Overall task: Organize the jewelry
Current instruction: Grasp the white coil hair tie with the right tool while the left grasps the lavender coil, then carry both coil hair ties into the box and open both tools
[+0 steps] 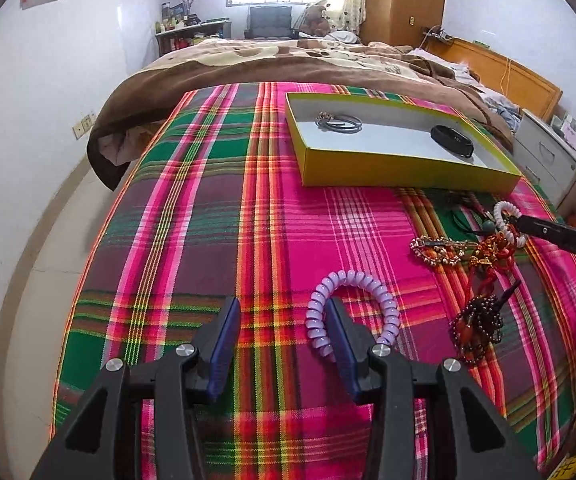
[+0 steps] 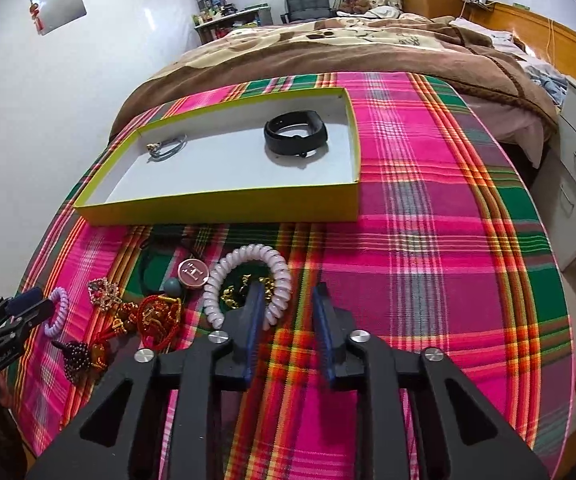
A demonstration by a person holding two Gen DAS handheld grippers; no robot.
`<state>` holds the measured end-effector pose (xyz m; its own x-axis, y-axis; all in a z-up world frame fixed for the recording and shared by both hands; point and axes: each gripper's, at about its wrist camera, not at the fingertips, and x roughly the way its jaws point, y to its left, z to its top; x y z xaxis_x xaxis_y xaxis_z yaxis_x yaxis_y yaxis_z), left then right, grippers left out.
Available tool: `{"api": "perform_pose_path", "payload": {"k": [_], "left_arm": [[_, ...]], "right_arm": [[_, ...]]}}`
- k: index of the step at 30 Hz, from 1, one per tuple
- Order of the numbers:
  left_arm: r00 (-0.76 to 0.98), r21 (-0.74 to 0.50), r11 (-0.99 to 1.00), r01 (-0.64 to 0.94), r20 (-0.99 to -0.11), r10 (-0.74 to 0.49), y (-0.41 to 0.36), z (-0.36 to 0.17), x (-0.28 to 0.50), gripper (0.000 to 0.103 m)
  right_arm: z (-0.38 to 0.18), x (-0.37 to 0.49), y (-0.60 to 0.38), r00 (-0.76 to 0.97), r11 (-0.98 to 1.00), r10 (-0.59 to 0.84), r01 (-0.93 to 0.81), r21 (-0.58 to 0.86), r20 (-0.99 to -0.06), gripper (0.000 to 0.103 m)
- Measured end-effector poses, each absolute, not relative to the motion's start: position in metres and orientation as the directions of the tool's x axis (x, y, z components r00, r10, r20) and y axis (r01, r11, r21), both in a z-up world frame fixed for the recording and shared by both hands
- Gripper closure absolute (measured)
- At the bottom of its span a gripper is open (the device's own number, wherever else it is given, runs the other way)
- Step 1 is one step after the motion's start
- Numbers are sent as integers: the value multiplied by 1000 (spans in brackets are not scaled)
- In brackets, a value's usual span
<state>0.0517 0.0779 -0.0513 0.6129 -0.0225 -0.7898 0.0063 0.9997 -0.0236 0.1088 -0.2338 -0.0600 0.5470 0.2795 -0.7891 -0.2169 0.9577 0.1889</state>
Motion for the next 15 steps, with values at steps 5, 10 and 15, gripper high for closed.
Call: {"api": "perform_pose_path", "payload": {"k": [5, 10, 15], "left_arm": [[622, -13, 1000, -2, -783, -9, 77, -52, 50, 60], [629, -25, 999, -31, -777, 0, 85, -51, 48, 75], [636, -31, 999, -43, -771, 3, 92, -51, 48, 93]], "right_arm": [[-60, 106, -230, 544, 957, 280, -220, 187, -791, 91], [-59, 103, -230, 556, 960, 277, -204, 194, -784, 94], [-58, 99, -236, 570, 959, 282, -185, 214, -772, 94]]}}
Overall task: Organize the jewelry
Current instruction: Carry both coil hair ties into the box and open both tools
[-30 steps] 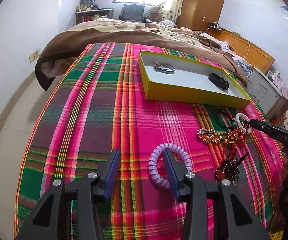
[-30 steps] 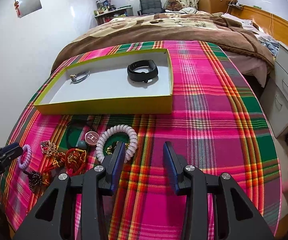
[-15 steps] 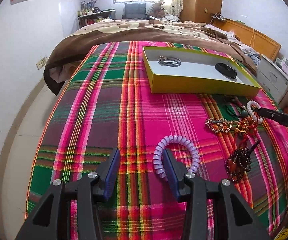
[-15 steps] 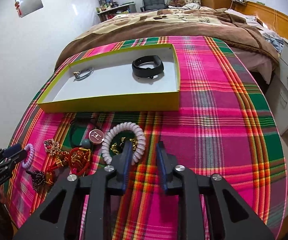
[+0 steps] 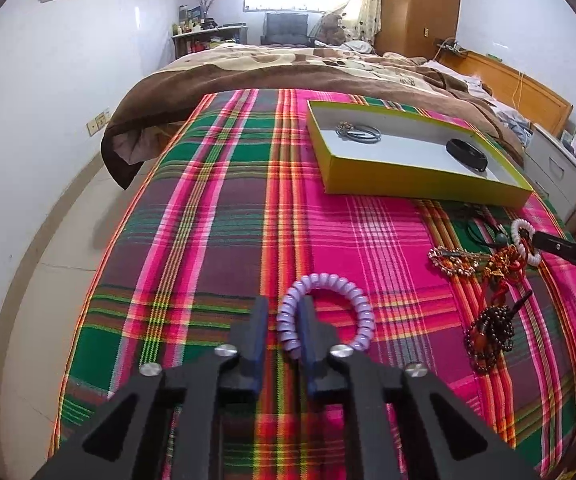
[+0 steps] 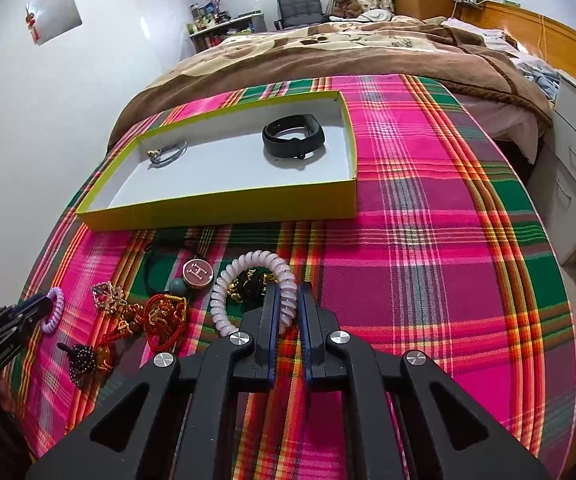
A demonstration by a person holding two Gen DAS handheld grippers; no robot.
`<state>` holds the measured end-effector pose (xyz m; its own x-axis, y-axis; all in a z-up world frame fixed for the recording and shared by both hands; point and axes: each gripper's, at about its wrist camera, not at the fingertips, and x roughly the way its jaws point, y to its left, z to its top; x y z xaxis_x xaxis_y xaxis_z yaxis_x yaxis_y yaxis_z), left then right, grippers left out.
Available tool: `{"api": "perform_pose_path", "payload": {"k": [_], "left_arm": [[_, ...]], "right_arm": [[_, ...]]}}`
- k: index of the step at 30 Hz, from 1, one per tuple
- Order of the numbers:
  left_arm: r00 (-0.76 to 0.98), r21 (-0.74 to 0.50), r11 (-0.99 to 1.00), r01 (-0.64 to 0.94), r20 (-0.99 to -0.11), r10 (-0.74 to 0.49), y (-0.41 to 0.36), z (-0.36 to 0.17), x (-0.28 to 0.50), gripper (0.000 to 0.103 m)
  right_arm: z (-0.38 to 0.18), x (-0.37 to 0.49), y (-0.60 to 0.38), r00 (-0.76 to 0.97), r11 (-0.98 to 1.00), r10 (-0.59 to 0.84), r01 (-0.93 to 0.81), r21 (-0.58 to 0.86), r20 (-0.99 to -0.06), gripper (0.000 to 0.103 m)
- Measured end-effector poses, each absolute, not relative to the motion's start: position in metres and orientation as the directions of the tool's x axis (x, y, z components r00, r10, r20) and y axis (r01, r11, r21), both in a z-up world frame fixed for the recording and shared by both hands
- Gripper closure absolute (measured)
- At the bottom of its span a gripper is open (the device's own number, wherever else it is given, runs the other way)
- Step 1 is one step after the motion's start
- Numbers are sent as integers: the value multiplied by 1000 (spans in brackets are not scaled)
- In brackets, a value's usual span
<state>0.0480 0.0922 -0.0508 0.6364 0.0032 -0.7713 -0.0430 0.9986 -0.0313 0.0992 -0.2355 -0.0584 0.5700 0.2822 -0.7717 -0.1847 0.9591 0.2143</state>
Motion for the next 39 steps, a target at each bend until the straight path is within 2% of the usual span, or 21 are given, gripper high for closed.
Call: {"api": "perform_pose_path", "payload": {"k": [9, 39], "left_arm": [[636, -87, 995, -52, -771, -34, 97, -49, 51, 93], [720, -167, 986, 4, -684, -118, 83, -2, 77, 94]], "right_arm": [[-53, 95, -242, 588, 955, 296, -179, 235, -753, 94], [-21, 90, -256, 649, 943, 318, -144, 300, -691, 94]]}}
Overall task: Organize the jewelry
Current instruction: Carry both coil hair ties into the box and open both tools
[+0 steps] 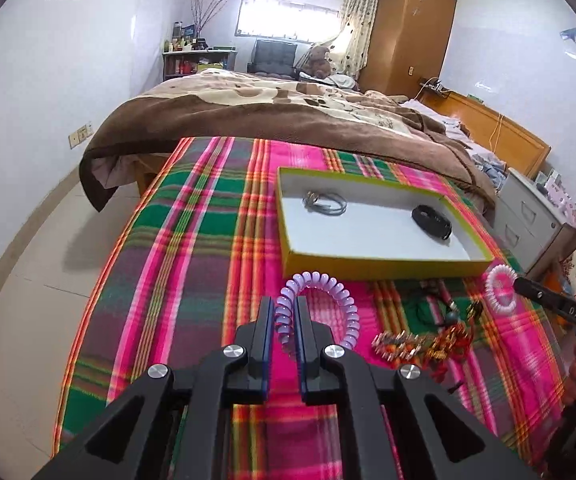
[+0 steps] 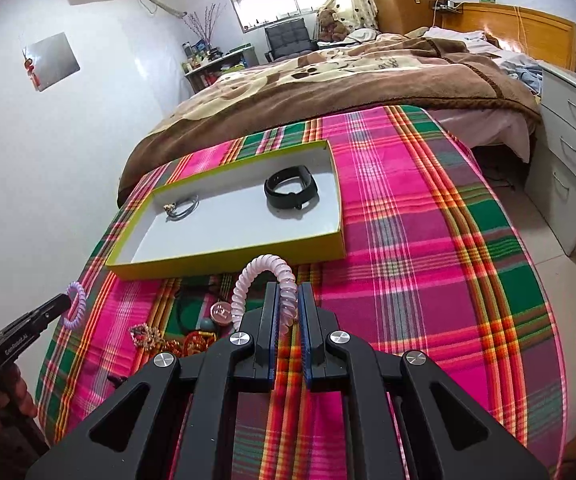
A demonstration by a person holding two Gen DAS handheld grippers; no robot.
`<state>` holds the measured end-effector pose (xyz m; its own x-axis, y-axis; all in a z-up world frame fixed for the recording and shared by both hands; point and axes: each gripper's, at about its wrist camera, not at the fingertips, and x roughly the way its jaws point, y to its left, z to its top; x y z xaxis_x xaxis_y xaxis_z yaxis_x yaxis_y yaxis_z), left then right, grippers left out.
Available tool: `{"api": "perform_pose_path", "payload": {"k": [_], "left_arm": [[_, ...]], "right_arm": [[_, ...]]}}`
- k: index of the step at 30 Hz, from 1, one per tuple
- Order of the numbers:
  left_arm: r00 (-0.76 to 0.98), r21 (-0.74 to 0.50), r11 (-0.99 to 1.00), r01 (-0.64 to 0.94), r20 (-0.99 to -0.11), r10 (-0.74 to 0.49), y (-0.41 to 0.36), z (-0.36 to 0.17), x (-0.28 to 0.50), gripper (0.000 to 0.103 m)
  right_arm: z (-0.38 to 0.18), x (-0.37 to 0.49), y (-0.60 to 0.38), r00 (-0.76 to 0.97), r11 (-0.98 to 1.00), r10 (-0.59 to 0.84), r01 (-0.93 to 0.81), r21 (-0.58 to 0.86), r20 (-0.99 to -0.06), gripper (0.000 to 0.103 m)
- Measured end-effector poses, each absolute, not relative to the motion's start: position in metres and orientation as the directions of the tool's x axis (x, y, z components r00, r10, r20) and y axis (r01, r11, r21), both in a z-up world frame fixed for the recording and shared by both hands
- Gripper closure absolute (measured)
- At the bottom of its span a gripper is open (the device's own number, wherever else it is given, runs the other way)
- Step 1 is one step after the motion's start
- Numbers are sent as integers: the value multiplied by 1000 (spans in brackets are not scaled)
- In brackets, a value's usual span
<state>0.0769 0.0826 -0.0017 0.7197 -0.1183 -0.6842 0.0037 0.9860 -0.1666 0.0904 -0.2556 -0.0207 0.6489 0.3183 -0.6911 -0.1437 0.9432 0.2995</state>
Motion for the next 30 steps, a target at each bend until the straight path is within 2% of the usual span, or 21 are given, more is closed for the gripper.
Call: {"api": "perform_pose_path", "payload": {"k": [5, 9, 30], "left_arm": [[732, -152, 988, 29, -670, -124, 75, 10, 97, 94], [732, -189, 981, 43, -662, -160, 72, 16, 118, 94], [667, -169, 985, 43, -729, -154, 64, -9, 227, 94]], "right_arm": [[-14, 100, -251, 655, 943, 320, -148, 300, -685, 94], [-9, 110, -245, 658, 944, 318, -152, 292, -683, 94], [-19, 208, -205, 618, 950, 309, -158, 271, -723, 94]]}}
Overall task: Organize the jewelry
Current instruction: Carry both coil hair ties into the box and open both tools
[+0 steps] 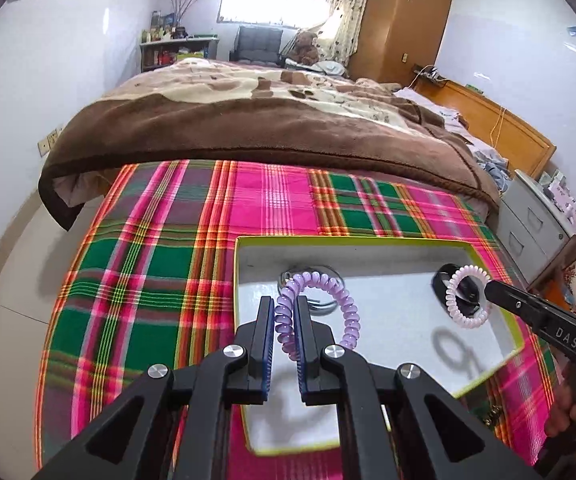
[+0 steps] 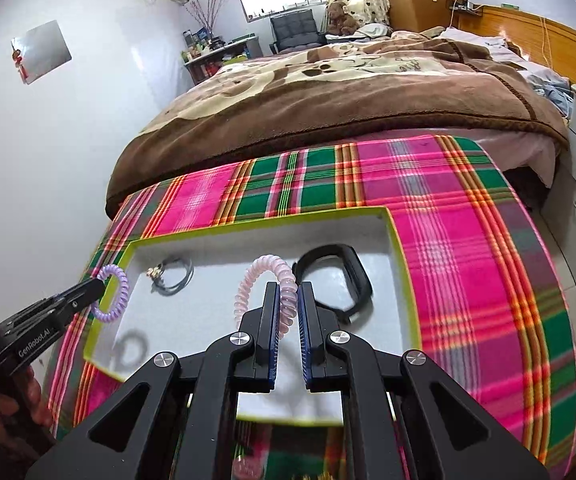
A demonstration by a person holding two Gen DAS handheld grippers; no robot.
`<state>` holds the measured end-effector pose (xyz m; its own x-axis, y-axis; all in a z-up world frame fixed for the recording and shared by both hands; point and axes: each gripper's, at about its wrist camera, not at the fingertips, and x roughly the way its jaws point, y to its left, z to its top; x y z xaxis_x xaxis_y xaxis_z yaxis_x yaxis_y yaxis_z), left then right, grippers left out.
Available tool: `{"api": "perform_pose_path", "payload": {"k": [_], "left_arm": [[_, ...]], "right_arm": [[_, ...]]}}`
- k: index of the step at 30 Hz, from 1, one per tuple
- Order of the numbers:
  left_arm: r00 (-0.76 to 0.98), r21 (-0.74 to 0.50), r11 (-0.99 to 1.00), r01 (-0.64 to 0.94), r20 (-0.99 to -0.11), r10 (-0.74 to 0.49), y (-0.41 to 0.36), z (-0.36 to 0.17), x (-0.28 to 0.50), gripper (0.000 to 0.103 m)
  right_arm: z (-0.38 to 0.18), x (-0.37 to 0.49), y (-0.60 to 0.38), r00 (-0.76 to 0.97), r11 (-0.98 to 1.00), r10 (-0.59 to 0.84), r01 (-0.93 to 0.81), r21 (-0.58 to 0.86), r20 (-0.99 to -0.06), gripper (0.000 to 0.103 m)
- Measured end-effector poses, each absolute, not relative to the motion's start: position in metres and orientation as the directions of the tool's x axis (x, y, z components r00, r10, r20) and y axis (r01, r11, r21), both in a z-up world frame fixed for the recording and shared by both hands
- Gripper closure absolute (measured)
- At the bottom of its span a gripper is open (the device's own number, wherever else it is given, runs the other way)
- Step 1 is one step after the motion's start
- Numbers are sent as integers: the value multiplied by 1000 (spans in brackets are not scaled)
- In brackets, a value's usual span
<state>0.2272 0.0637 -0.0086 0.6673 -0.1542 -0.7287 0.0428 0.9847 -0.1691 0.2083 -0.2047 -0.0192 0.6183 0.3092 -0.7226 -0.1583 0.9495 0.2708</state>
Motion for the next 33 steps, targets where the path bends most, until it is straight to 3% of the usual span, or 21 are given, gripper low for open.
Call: {"api": "perform_pose_path", "payload": {"k": [9, 26, 33], "left_arm": [[637, -164, 986, 32, -757, -147, 65, -27, 250, 94], [610, -182, 983, 22, -776, -158, 62, -38, 258, 94], [614, -207, 978, 23, -769, -178, 64, -36, 256, 88]], "right_arm": [[-35, 237, -189, 593, 948, 314, -161, 273, -741, 94], [-46, 249, -173, 593, 968, 241, -200, 149, -769, 94], [-44, 247, -161, 604, 968, 227, -229, 106, -764, 87]]}}
